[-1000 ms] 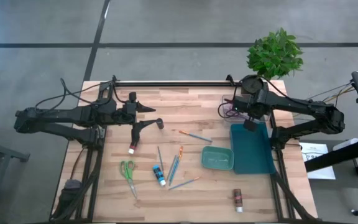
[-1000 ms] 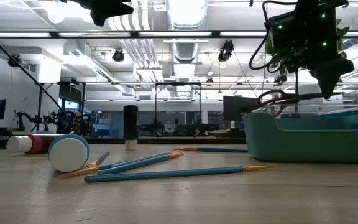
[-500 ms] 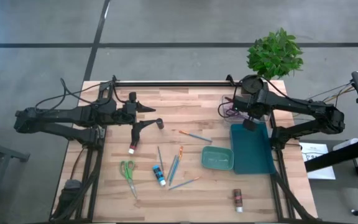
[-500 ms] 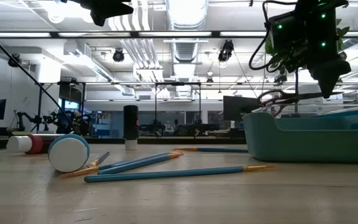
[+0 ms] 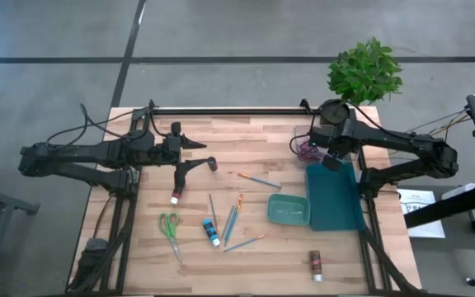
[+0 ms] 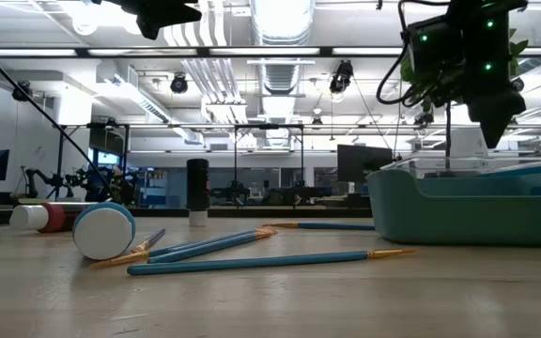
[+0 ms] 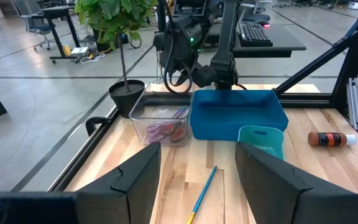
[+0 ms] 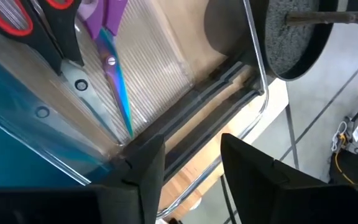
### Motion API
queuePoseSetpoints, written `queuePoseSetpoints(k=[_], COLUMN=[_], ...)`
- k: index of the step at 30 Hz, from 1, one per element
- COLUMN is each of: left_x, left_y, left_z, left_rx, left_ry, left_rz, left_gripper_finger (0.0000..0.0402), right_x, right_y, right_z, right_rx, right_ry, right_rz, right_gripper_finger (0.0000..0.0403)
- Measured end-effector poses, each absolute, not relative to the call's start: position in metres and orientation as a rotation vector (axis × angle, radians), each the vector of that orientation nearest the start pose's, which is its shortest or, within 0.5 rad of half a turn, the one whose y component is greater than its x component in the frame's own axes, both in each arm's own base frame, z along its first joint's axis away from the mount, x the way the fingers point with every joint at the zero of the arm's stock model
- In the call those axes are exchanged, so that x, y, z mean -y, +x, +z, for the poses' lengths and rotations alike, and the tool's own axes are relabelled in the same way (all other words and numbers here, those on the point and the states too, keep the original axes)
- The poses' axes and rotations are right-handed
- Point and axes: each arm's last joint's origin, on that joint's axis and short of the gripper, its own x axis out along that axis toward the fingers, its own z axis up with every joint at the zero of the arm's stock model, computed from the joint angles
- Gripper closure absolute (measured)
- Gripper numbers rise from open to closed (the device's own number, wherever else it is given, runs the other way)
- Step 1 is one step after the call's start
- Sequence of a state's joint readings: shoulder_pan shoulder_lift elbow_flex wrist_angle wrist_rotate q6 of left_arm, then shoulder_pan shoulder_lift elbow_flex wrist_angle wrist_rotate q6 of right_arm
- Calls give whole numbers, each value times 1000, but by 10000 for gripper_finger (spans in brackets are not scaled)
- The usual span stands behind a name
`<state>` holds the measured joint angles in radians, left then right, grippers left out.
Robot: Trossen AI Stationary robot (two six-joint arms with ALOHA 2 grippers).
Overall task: Pick & Place Paint Supplies
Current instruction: Put the green scissors into the transparent bin
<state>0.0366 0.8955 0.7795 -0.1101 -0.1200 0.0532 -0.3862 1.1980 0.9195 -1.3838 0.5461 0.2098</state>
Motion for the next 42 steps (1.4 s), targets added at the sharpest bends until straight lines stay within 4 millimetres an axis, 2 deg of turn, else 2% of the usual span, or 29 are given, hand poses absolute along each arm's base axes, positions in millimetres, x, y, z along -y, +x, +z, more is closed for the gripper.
queuePoseSetpoints(k=[10, 16, 24, 32, 38, 42], left_x=[-11, -11, -11, -10, -9, -3], left_y=[199, 199, 201, 202, 189, 180], left_z=[319, 318, 311, 307, 303, 295], left_rx=[-231, -246, -306, -339, -577, -720], left_ry=[63, 64, 105, 70, -113, -234], left_rz=[150, 149, 142, 107, 144, 105], left_gripper_finger=[187, 187, 187, 187, 187, 188], right_x=[70, 62, 45, 25, 15, 10], right_y=[140, 141, 162, 186, 198, 205], right_z=[262, 278, 303, 307, 301, 298], right_rx=[-1502, -1299, -953, -836, -859, -855], right_ry=[37, 123, 251, 188, 166, 155], right_rz=[-887, -793, -434, -291, -247, -223], right_gripper_finger=[246, 246, 246, 246, 246, 246])
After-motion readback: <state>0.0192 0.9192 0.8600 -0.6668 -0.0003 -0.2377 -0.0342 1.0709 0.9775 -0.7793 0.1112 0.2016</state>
